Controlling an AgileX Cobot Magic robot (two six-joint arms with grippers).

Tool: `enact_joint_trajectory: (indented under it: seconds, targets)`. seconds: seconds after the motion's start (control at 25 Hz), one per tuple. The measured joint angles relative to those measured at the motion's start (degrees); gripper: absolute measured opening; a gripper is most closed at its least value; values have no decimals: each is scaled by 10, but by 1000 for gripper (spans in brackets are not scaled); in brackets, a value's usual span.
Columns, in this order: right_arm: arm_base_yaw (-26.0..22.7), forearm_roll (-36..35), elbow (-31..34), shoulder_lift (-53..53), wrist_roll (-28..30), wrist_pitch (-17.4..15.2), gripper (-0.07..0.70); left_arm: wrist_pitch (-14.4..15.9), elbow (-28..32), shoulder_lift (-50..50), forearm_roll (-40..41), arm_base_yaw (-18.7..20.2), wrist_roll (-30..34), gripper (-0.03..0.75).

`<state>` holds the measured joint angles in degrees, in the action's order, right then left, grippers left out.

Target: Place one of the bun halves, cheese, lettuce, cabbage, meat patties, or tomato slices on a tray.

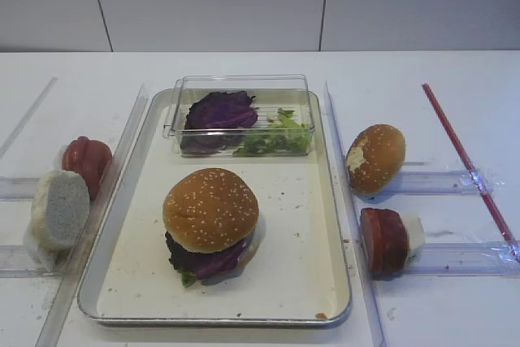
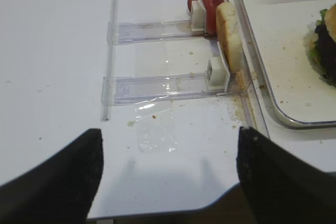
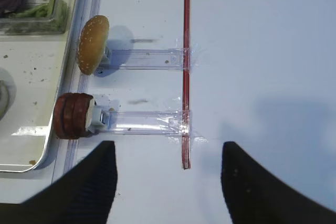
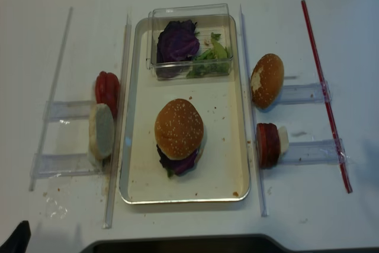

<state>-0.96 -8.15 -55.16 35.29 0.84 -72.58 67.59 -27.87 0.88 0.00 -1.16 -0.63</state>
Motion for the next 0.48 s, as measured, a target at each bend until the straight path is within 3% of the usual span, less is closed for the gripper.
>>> enact_joint_trajectory:
  seconds: [0.48]
  targets:
    - [0, 0, 118, -156, 0, -4, 454, 0, 0, 0, 0, 0, 0, 489]
